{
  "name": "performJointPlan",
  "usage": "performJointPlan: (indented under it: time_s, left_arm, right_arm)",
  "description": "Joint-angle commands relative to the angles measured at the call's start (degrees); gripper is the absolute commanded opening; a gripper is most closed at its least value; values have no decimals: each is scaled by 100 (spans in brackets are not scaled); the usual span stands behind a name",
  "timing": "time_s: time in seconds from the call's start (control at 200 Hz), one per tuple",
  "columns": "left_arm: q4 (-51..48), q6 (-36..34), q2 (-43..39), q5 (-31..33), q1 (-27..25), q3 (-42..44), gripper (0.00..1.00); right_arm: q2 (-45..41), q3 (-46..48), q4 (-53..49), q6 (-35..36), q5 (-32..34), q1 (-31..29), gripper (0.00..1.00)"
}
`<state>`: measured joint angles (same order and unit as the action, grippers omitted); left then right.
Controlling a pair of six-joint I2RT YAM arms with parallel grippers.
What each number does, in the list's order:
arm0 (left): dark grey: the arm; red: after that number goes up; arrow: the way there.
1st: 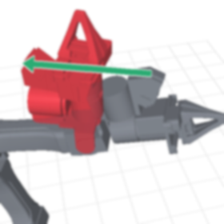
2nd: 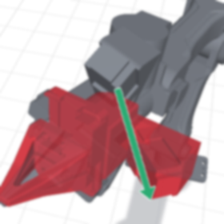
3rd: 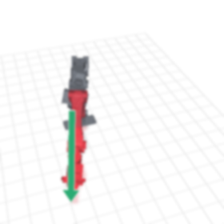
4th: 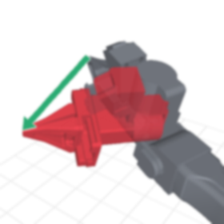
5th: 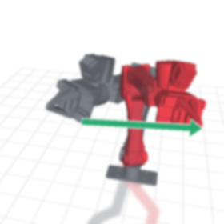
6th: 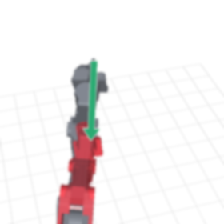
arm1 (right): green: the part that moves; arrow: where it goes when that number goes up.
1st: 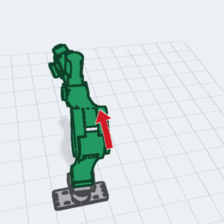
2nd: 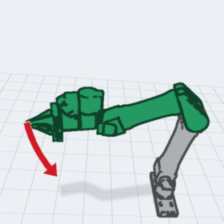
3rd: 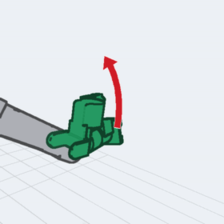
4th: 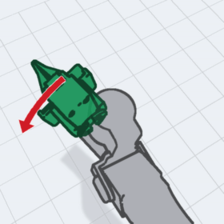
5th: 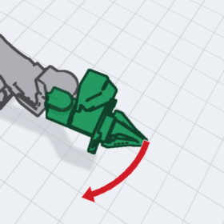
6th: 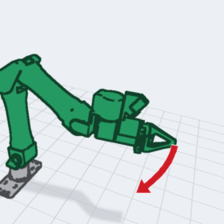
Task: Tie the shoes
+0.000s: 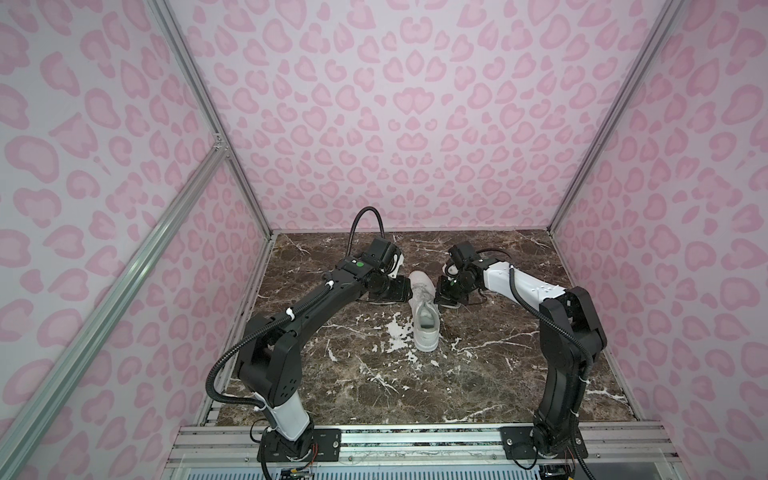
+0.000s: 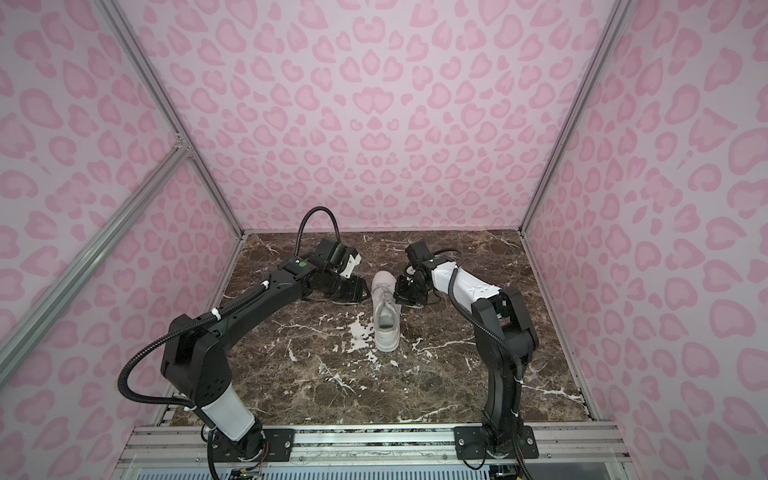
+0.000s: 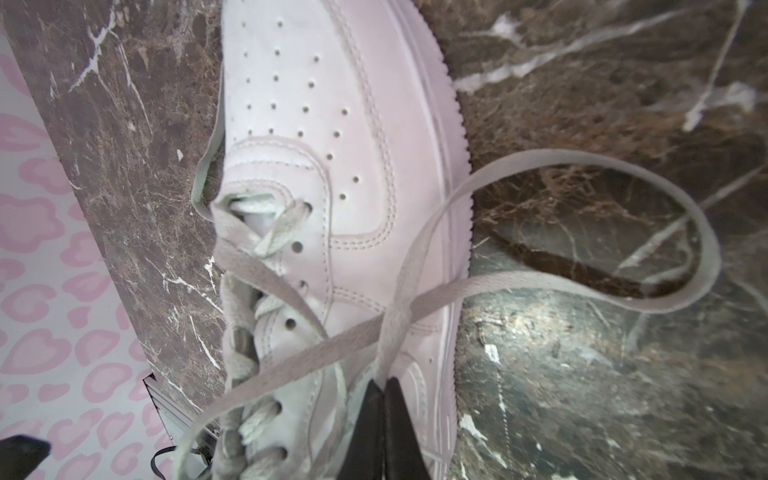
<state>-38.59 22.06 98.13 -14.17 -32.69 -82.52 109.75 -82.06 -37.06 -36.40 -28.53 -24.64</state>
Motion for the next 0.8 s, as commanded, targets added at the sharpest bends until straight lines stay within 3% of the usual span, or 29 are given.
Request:
performJointPlan:
  time_s: [0.0,0.605,0.795]
  left_arm:
    - [167,66,-74,-85,-1,34,60]
    - [224,151,-21,-145,-71,-45,59]
    - [299,229,38,-307,-79,-54,54]
  right_arm:
    - [63,-8,-36,69,-182,-5,0]
    - [-103,529,1434,-571,-1406,108,1]
    - [-202,770,2020,-882,-1686,201,1]
